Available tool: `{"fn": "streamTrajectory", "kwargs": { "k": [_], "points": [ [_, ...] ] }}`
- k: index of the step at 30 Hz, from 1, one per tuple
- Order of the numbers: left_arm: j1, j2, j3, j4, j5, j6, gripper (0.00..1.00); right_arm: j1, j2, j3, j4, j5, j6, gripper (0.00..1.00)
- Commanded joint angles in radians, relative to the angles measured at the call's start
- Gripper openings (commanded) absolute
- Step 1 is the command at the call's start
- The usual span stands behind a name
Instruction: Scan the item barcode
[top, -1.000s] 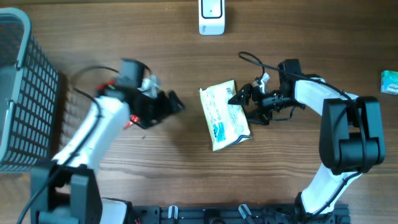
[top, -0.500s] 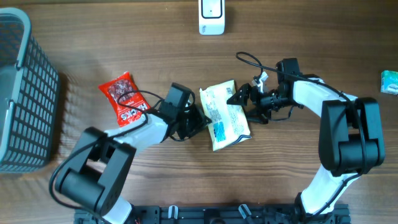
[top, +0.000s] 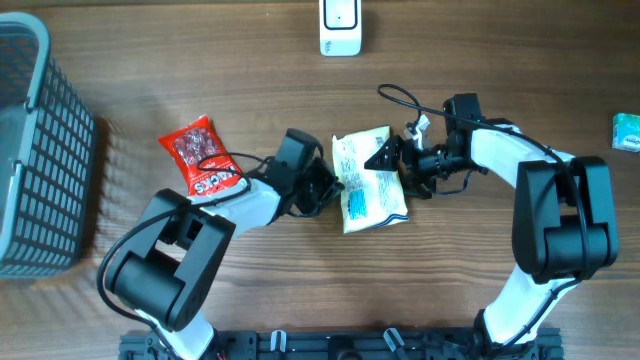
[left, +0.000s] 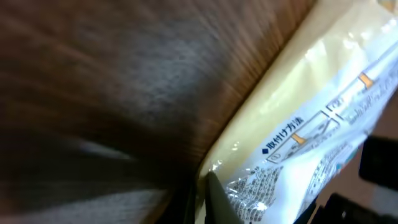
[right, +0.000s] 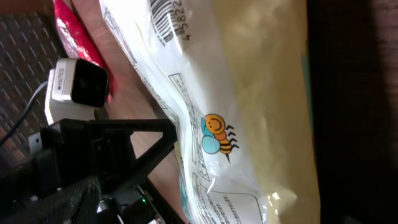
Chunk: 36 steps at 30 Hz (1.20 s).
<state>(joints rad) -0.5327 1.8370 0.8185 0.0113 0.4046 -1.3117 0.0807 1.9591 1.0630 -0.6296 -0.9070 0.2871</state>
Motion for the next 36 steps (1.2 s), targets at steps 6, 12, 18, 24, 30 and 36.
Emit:
{"fn": "streamTrajectory", "kwargs": {
  "k": [6,12,18,24,30,36],
  "points": [
    [-0.025,0.06,-0.052,-0.072,-0.155,-0.139,0.04,0.012,0.061,-0.11,0.053,0.154,-0.021,1.0],
    [-0.088,0.06,-0.052,-0.071,-0.214,-0.2,0.04,0.042,0.063,-0.134,0.076,0.067,0.031,1.0],
    [-0.1,0.06,-0.052,-0.073,-0.217,-0.218,0.04,0.121,0.063,-0.142,0.158,0.069,0.163,0.83],
    [-0.099,0.06,-0.052,-0.087,-0.217,-0.214,0.04,0.121,0.062,-0.142,0.149,0.114,0.187,0.57],
    [-0.091,0.06,-0.052,-0.087,-0.216,-0.214,0.22,0.118,0.062,-0.136,0.126,0.114,0.175,0.57],
    [-0.059,0.06,-0.051,-0.068,-0.177,-0.154,0.31,0.075,0.05,-0.02,-0.106,0.216,0.032,0.58]
  ]
}}
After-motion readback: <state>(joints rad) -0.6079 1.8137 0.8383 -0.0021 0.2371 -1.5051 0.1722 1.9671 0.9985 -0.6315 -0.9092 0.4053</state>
